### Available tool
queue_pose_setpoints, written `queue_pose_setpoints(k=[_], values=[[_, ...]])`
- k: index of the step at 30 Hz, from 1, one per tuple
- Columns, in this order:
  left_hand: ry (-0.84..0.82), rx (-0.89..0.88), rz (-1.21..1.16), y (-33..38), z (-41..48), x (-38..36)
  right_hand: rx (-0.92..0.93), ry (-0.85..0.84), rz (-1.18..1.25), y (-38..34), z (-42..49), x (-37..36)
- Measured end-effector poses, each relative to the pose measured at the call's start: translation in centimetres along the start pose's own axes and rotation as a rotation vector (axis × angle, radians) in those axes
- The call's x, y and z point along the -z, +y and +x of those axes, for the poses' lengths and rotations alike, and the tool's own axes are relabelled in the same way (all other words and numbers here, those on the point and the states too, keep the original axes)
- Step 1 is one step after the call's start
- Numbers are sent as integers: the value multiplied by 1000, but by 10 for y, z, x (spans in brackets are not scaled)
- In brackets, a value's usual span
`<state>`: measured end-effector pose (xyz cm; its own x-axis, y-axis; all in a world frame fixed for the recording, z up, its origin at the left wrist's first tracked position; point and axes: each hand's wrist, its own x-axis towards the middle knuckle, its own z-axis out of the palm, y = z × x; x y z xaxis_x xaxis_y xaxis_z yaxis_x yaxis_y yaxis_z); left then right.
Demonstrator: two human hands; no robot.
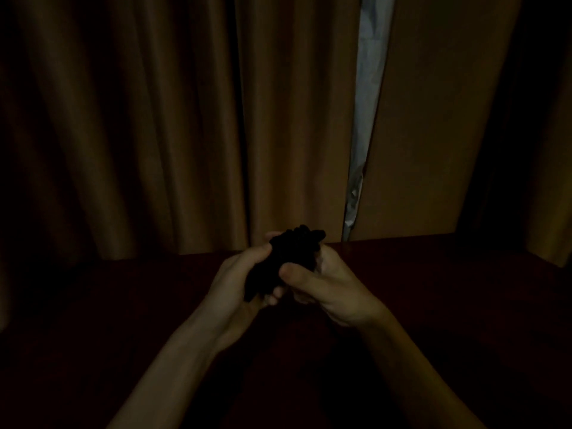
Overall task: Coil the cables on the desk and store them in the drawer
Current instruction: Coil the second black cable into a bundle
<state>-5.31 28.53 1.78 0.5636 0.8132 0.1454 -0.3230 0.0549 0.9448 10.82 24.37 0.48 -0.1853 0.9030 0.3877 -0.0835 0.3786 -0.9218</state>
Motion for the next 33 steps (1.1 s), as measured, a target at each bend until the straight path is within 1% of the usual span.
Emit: queue_pose_setpoints(k=[2,5,7,8,9,10,11,12,14,15,16,19,21,23,26,28,30,31,33], values=[[1,-1,84,5,0,3,40,32,-30,-2,1,-8],[50,-52,273,5,-1,4,17,148,-32,1,5,-18],[139,-99,449,0,0,2,-12,221,-71,4,7,-20],[220,-131,563,-4,2,3,-24,256,-77,4,8,-22],[307,-185,680,-7,2,6,-33,294,-88,5,9,-22],[357,-256,789,-8,2,9,-46,339,-104,6,11,-22],[338,-334,881,-9,3,12,-55,383,-117,9,11,-20],[256,-404,945,-12,4,13,-62,424,-109,9,12,-20],[84,-489,1026,-20,6,13,-69,474,-93,10,13,-19],[40,-520,1054,-24,6,13,-82,475,-80,11,13,-17],[31,-563,1077,-28,7,15,-104,465,-57,9,13,-17],[78,-673,1138,-31,9,21,-196,357,-47,4,11,-18],[95,-688,1079,-28,8,23,-232,267,-94,3,11,-14],[130,-610,890,-23,6,21,-289,199,-166,0,8,-4],[207,-465,627,-16,7,17,-344,161,-297,-5,3,9],[205,-373,460,-13,7,16,-301,162,-320,-8,1,11],[133,-224,265,-8,7,14,-206,156,-188,-9,1,9],[84,-148,193,-5,5,12,-154,119,-119,-10,-1,6],[5,-35,117,1,2,10,-85,49,-94,-6,1,3]])
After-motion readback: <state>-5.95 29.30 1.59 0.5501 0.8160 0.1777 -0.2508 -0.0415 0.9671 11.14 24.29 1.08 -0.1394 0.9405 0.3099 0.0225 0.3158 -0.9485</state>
